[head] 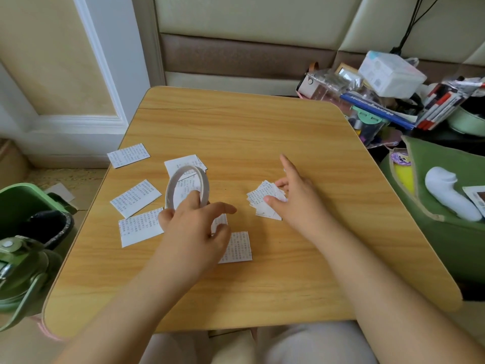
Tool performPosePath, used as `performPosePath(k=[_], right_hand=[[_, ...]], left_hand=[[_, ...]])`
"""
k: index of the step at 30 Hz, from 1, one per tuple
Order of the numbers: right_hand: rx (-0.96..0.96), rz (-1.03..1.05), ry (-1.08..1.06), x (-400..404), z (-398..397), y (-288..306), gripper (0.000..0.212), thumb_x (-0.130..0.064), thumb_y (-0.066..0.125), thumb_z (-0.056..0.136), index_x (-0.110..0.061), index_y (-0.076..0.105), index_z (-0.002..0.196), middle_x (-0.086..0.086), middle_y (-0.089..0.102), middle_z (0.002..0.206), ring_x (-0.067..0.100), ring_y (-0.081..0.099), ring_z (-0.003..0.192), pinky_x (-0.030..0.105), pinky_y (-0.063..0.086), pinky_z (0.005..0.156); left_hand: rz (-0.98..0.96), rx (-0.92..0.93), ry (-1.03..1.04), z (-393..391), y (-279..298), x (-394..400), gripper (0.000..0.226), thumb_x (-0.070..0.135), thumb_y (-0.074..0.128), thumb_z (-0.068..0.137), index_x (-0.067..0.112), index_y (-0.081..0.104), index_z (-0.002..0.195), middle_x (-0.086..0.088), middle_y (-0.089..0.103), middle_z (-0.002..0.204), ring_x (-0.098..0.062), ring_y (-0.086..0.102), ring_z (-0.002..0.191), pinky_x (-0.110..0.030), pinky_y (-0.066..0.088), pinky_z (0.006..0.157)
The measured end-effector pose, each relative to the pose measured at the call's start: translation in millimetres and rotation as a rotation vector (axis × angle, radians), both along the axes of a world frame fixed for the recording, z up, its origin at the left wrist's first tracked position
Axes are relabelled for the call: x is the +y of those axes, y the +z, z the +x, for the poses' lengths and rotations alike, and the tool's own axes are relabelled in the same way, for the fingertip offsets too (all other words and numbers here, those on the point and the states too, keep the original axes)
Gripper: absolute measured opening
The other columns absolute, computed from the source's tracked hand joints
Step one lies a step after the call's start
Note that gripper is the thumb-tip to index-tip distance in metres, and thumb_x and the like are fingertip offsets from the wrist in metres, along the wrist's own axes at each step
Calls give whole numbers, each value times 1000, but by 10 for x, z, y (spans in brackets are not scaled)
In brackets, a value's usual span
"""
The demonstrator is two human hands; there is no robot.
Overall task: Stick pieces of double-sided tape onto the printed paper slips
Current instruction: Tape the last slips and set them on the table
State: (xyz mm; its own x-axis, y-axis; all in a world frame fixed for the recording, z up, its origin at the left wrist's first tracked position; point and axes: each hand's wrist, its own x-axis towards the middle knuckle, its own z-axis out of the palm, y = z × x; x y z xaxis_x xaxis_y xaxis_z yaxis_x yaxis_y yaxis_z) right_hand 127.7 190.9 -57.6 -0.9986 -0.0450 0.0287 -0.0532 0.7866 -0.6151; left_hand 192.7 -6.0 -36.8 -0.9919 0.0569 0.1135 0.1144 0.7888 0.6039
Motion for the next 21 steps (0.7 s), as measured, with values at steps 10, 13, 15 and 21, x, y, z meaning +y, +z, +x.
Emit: performPosePath(k=[10,13,15,21], right_hand=[[100,-42,-20,-96,-79,-11,88,-7,70,83,-32,19,150,-11,47,89,4,47,84,24,39,88],[116,-217,-55,-90,-19,5,78,-1,64,86,-33,28,147,-9,53,77,7,51,69,22,45,76],[123,-396,-133,-44,71,77,76,-1,66,85,-33,32,145,-7,58,74,8,58,72,17,48,71],[0,-574,-234,68,660,185,77,-2,69,83,-41,33,138,1,65,75,3,62,69,11,48,68]], left_hand=[[-15,34,-11,60,-67,-72,31,21,52,86,39,64,108,11,33,81,-9,43,71,-22,11,81],[-16,75,-13,82,-75,-83,33,28,46,81,38,67,104,12,34,79,-6,41,77,-25,13,79],[-34,104,-19,110,-86,-107,36,28,45,74,38,69,100,12,35,78,-7,37,77,-28,13,76],[-142,164,-141,340,-153,-40,31,21,59,69,34,72,93,6,35,75,-14,40,71,-35,24,70]])
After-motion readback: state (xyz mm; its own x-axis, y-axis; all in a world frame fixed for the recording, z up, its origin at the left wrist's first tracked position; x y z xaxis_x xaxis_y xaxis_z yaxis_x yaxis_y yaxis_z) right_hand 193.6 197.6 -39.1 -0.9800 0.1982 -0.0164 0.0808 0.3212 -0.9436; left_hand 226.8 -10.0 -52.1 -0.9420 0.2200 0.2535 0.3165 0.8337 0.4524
